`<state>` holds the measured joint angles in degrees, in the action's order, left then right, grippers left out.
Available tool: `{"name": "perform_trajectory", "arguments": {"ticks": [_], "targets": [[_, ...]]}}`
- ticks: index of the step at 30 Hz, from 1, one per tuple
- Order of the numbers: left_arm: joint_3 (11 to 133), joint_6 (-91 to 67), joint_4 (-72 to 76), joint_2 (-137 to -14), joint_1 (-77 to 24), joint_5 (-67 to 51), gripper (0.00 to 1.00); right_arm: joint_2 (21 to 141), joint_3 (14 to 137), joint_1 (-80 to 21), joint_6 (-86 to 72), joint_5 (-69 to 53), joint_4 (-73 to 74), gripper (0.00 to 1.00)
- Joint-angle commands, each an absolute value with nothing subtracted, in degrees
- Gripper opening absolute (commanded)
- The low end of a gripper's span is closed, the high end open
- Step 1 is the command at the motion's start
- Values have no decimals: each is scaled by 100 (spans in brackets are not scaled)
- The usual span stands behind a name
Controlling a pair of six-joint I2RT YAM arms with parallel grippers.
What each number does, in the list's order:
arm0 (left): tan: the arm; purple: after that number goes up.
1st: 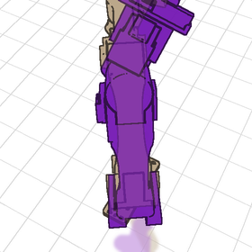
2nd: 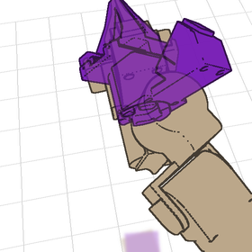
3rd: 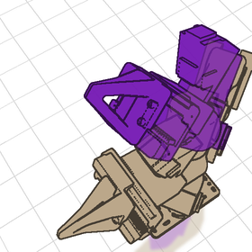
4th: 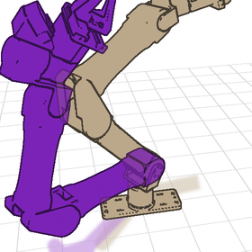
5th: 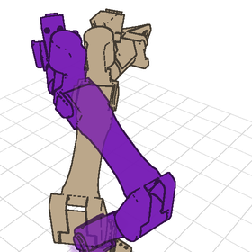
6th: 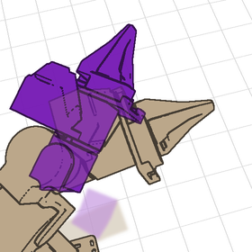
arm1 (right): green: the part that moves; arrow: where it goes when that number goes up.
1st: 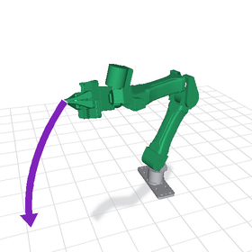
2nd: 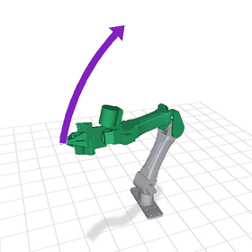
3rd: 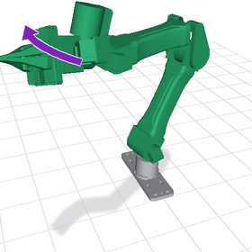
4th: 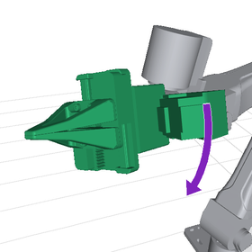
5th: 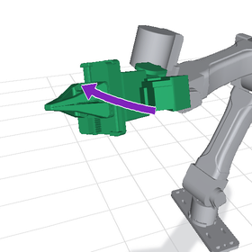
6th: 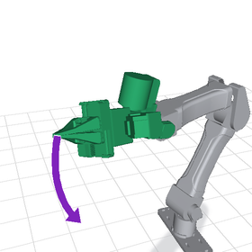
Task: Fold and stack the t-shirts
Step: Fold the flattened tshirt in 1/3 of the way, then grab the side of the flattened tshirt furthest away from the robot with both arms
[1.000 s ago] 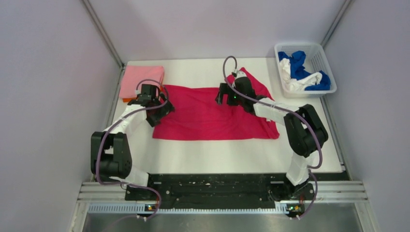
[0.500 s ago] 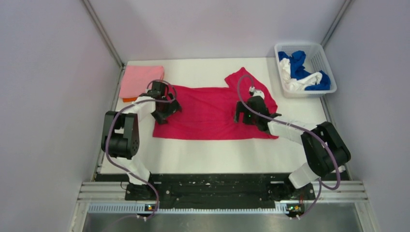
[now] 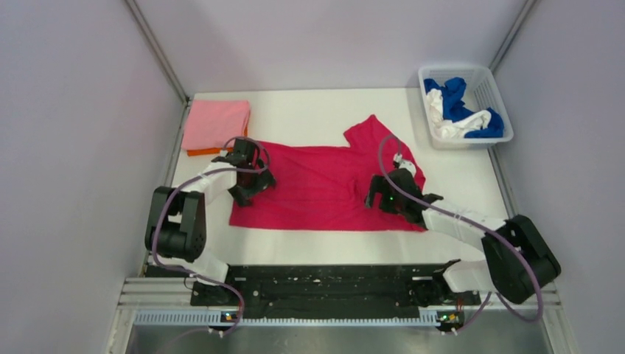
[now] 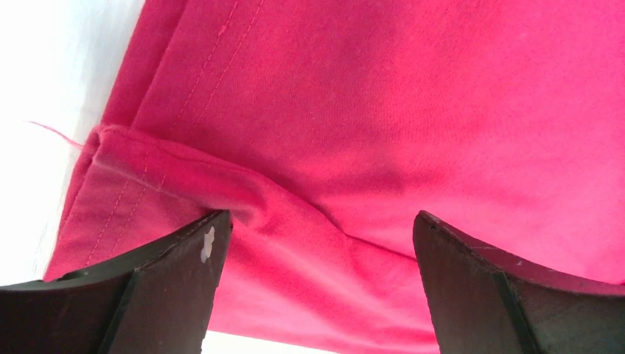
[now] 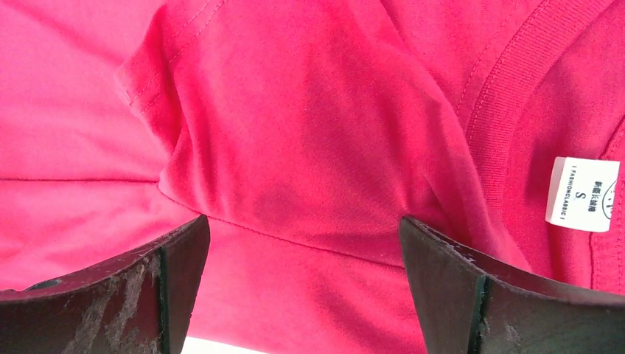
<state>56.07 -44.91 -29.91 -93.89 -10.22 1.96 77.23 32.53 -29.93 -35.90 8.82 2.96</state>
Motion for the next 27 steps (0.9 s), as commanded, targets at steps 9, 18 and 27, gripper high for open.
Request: {"name": "perform_trajectory", "arguments": {"ticks": [9, 18, 27], "targets": [[4122, -5300, -3873, -8152, -1815, 133, 99, 5370, 2266, -3138, -4398, 875, 2672, 99], [4171, -5518, -4137, -7489, -1890, 508, 99, 5852, 2482, -3132, -4186, 1723, 2439, 99], [4679, -5376, -4202, -7549, -1889, 588, 99, 5962, 3107, -3130, -3731, 1685, 2392, 99]]}}
